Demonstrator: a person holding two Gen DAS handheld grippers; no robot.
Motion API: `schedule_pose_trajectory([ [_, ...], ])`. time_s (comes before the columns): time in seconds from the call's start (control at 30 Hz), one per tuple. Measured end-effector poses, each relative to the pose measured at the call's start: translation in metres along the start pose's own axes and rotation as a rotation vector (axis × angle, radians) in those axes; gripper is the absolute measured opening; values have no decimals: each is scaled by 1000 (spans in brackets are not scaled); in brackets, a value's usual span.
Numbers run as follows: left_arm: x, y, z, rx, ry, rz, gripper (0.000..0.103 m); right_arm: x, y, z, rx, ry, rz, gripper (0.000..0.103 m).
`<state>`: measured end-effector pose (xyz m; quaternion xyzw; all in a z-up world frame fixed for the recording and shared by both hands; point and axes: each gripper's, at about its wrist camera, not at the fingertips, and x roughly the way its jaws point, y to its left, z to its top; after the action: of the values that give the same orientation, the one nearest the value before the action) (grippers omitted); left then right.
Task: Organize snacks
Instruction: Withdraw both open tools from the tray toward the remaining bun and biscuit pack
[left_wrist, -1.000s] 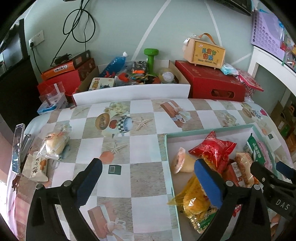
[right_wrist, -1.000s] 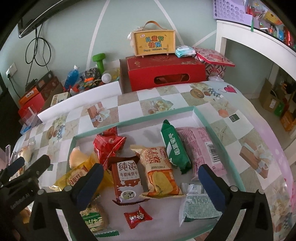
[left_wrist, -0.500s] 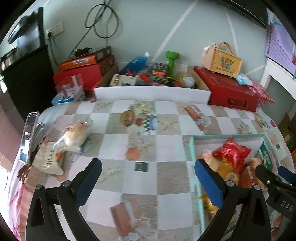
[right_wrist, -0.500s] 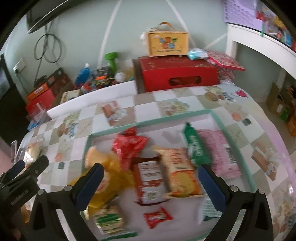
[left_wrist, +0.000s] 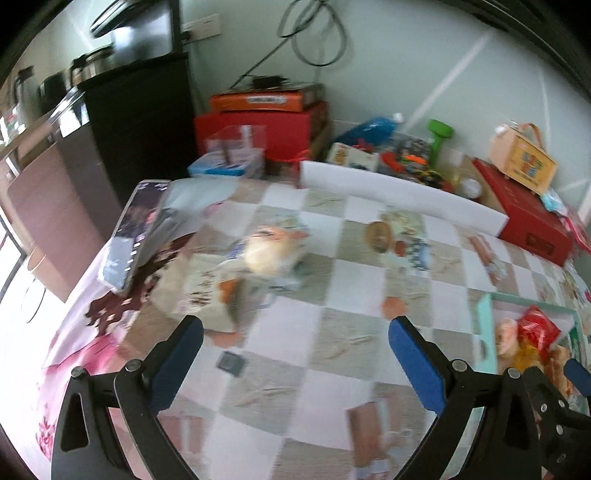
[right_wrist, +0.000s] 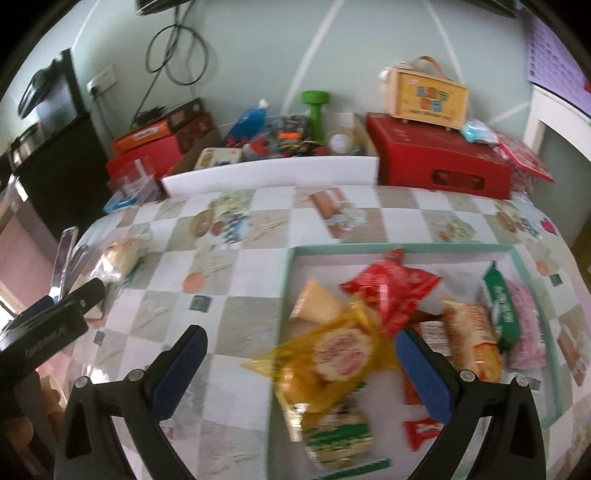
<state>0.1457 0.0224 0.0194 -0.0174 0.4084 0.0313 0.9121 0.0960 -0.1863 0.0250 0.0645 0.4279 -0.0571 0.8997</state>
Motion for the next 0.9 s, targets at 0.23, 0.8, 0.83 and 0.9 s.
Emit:
schedule_pose_trajectory([
  [0.23, 6, 33, -1, -63, 11, 24, 100, 11, 29, -4, -51, 28, 34, 103],
  [0.8, 47, 63, 9, -120, 44, -48, 100, 35, 70, -2, -92, 31, 108, 103],
  [0.83, 51, 64, 11, -120, 46, -60, 100, 36, 71, 0, -89, 24, 111, 103],
  [0.9, 57, 64, 14, -113, 42, -68, 100, 36, 73, 5, -78, 2, 123, 103],
])
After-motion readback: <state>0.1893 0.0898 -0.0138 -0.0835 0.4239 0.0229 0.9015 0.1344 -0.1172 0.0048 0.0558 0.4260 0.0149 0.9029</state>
